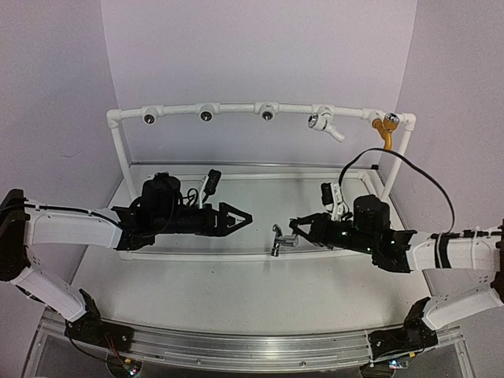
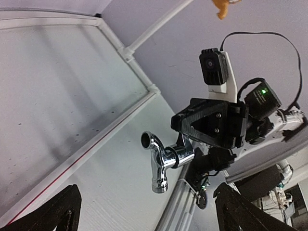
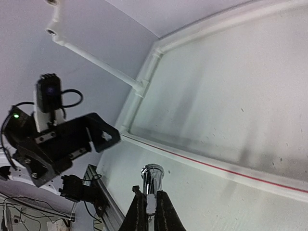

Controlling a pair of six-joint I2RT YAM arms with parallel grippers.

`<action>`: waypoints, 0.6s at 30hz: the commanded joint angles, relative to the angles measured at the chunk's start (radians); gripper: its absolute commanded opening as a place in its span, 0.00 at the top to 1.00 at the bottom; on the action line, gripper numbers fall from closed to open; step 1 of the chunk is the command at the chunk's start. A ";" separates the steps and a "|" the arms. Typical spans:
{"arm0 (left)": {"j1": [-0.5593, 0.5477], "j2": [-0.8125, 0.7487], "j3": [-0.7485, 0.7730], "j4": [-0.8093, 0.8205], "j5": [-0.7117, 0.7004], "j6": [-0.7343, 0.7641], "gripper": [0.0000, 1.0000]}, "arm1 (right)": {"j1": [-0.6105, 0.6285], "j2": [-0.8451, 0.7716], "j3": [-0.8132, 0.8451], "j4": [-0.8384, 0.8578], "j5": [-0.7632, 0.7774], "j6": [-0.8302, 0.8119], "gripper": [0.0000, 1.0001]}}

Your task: Install the water faucets

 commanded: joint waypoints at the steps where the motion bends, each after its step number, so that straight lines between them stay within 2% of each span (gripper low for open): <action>1: -0.022 0.021 0.036 0.184 0.203 -0.008 0.02 | 0.000 -0.096 0.009 0.159 -0.019 -0.081 1.00; 8: -0.069 0.101 0.060 0.363 0.271 -0.093 0.12 | 0.000 -0.141 0.001 0.288 -0.060 -0.104 1.00; 12: -0.098 0.161 0.104 0.384 0.286 -0.104 0.22 | 0.000 -0.143 -0.035 0.385 -0.073 -0.086 1.00; 15: -0.107 0.193 0.127 0.397 0.294 -0.120 0.31 | -0.001 -0.138 -0.036 0.392 -0.073 -0.080 1.00; 18: -0.110 0.207 0.138 0.408 0.299 -0.125 0.37 | 0.000 -0.130 -0.039 0.398 -0.078 -0.075 1.00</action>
